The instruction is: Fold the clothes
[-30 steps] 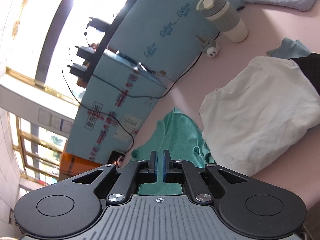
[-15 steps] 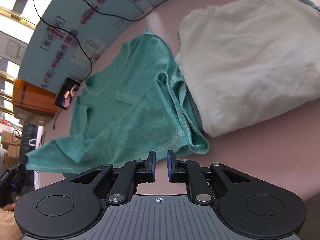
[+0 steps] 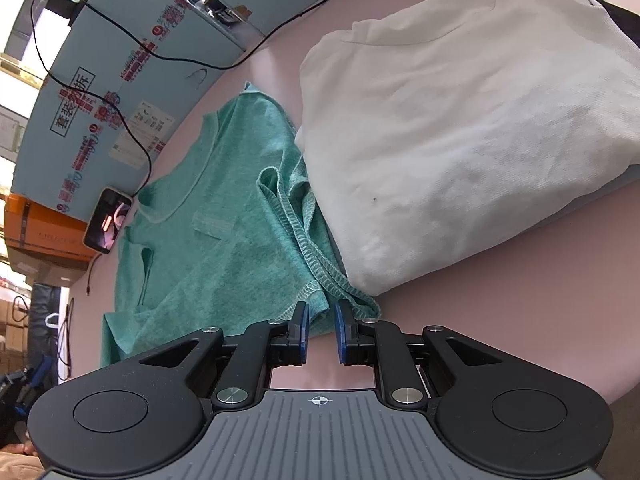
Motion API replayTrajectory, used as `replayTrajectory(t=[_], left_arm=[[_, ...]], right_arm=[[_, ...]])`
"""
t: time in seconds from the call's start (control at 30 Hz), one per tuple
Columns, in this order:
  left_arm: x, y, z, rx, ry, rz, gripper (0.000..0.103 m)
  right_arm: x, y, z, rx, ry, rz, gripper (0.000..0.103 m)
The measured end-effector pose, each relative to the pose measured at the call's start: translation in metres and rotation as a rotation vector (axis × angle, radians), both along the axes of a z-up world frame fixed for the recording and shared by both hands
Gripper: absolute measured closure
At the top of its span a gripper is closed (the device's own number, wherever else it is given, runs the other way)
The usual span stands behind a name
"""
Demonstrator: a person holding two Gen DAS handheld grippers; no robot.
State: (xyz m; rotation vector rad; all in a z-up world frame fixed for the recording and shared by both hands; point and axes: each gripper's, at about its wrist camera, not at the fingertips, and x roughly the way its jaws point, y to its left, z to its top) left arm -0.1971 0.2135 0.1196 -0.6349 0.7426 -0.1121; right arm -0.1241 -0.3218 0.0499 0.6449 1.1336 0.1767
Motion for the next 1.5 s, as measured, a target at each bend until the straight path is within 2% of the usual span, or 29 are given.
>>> replayTrajectory(t=[0.23, 0.33, 0.4, 0.47, 0.6, 0.7, 0.77, 0.8, 0.83, 0.87, 0.9, 0.97, 1.0, 1.1, 1.17, 1.27, 1.4, 1.5], left_arm=[[0.000, -0.012, -0.017, 0.046, 0.083, -0.039, 0.068], [0.000, -0.019, -0.024, 0.092, 0.109, -0.057, 0.067], [0.001, -0.024, -0.026, 0.138, 0.124, -0.076, 0.066], [0.003, -0.030, -0.028, 0.185, 0.133, -0.102, 0.061], [0.011, -0.038, -0.037, 0.244, 0.172, -0.142, 0.044], [0.016, -0.038, -0.048, 0.235, 0.184, -0.126, 0.043], [0.020, -0.040, -0.051, 0.244, 0.160, -0.119, 0.047], [0.023, -0.043, -0.051, 0.255, 0.148, -0.123, 0.052], [0.026, -0.046, -0.052, 0.264, 0.140, -0.131, 0.060], [0.029, -0.048, -0.054, 0.267, 0.142, -0.141, 0.079], [0.032, -0.049, -0.055, 0.264, 0.155, -0.146, 0.090], [0.036, -0.047, -0.056, 0.214, 0.173, -0.139, 0.099], [0.037, -0.043, -0.054, 0.160, 0.168, -0.125, 0.099], [0.042, -0.026, -0.040, -0.074, 0.095, -0.058, 0.100], [0.051, -0.020, -0.024, -0.132, 0.020, -0.048, 0.099], [0.077, -0.014, -0.004, -0.117, -0.058, -0.058, 0.099], [0.122, -0.010, 0.007, -0.001, -0.085, -0.070, 0.099], [0.154, -0.003, 0.004, 0.061, -0.068, -0.038, 0.099]], right_arm=[[0.012, 0.012, 0.002, -0.014, -0.027, 0.077, 0.083], [0.015, 0.019, 0.003, -0.037, -0.046, 0.113, 0.096], [0.017, 0.021, 0.005, -0.036, -0.064, 0.126, 0.098], [0.018, 0.022, 0.012, -0.008, -0.097, 0.131, 0.098], [0.023, 0.017, 0.026, 0.117, -0.147, 0.095, 0.098], [0.031, 0.012, 0.035, 0.206, -0.181, 0.055, 0.098], [0.037, 0.015, 0.041, 0.182, -0.194, 0.065, 0.098], [0.038, 0.016, 0.042, 0.177, -0.198, 0.069, 0.098], [0.040, 0.018, 0.042, 0.181, -0.197, 0.073, 0.098], [0.041, 0.019, 0.042, 0.183, -0.193, 0.076, 0.098], [0.042, 0.020, 0.041, 0.181, -0.191, 0.077, 0.098], [0.043, 0.022, 0.040, 0.182, -0.187, 0.074, 0.098], [0.043, 0.022, 0.039, 0.181, -0.186, 0.070, 0.098], [0.044, 0.021, 0.038, 0.203, -0.197, 0.055, 0.098], [0.044, 0.019, 0.039, 0.233, -0.219, 0.042, 0.098], [0.051, 0.016, 0.039, 0.281, -0.243, 0.001, 0.098], [0.069, 0.012, 0.037, 0.330, -0.276, -0.066, 0.098], [0.093, 0.011, 0.038, 0.342, -0.313, -0.104, 0.098]])
